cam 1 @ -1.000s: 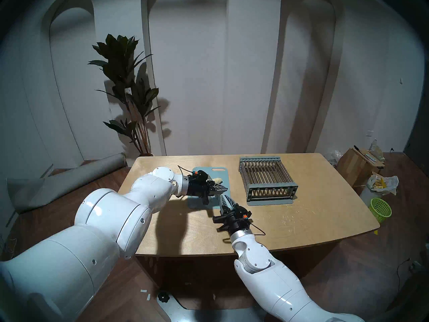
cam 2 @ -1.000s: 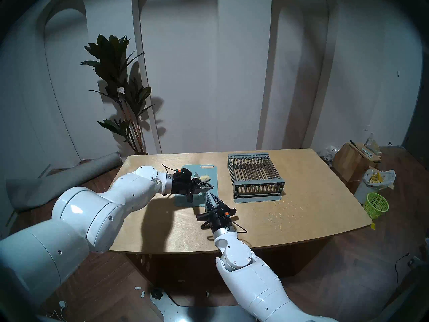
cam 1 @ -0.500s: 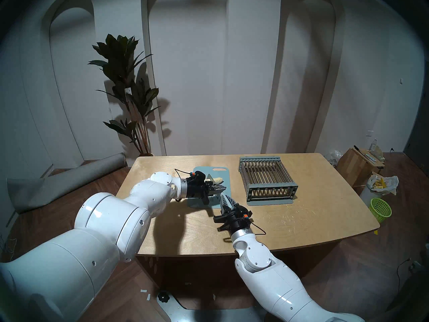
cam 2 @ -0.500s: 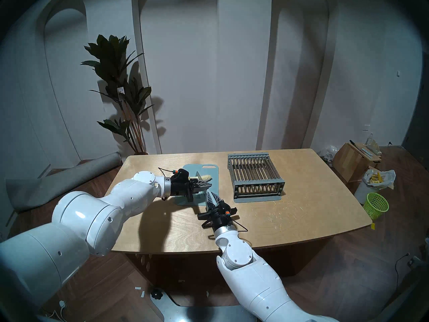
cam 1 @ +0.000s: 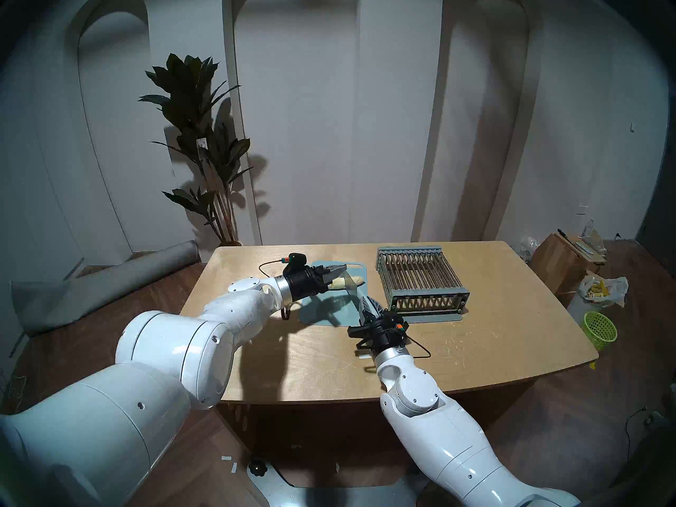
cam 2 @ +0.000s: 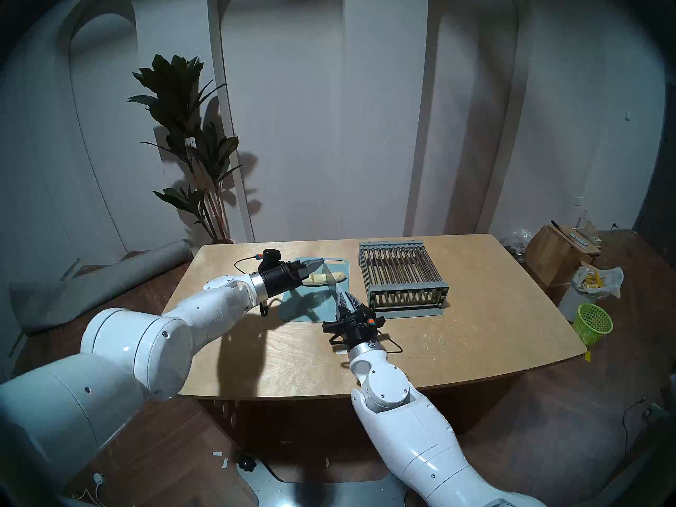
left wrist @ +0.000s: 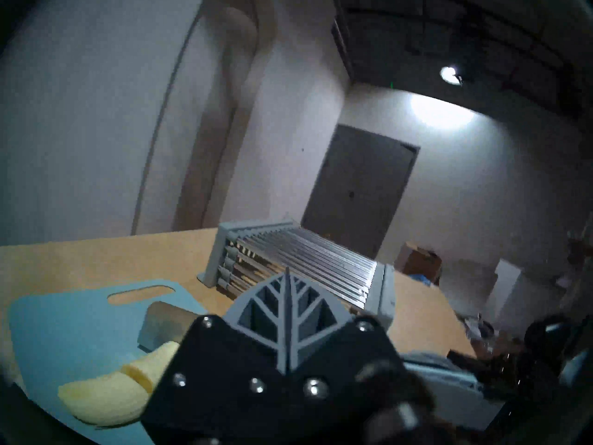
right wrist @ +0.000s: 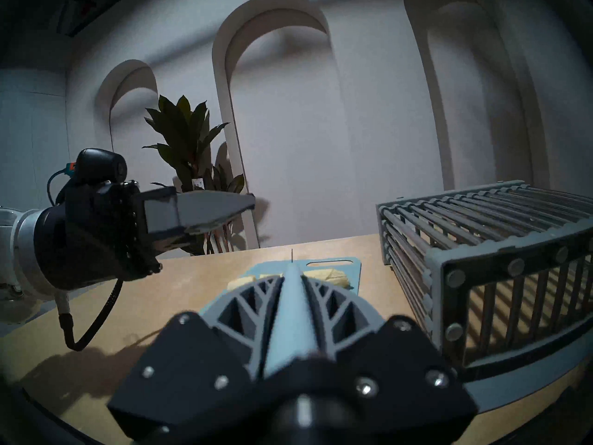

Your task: Cut the banana into four pieces on the cutting board

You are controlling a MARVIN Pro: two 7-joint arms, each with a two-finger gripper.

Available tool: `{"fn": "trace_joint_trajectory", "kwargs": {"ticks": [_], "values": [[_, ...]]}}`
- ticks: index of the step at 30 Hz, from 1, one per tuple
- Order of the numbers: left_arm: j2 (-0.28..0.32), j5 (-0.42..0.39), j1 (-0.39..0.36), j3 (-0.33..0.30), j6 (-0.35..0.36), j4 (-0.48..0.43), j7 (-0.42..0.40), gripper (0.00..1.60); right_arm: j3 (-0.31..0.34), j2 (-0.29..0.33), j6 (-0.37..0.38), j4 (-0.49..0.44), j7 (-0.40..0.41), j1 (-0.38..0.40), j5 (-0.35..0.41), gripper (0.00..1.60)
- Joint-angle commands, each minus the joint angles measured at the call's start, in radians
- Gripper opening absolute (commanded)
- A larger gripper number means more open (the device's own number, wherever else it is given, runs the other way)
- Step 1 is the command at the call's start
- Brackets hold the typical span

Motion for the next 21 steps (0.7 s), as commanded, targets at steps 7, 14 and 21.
{"fn": "trace_joint_trajectory", "kwargs": {"ticks": [7,14,21], "values": [[0.033,-0.015,-0.010,-0.018,0.040,-0.042,-0.040,0.00,0.046,-0.021,0.148,-0.116,0.021,-0.014,0.161,0.00],[0.061,0.121,-0.002,0.102,-0.108,-0.098,-0.061,0.00,0.086,-0.051,0.196,-0.117,0.039,-0.003,0.273,0.00],[0.076,0.164,-0.015,0.131,-0.178,-0.110,-0.057,0.00,0.104,-0.070,0.264,-0.124,0.064,0.008,0.380,0.00]]}}
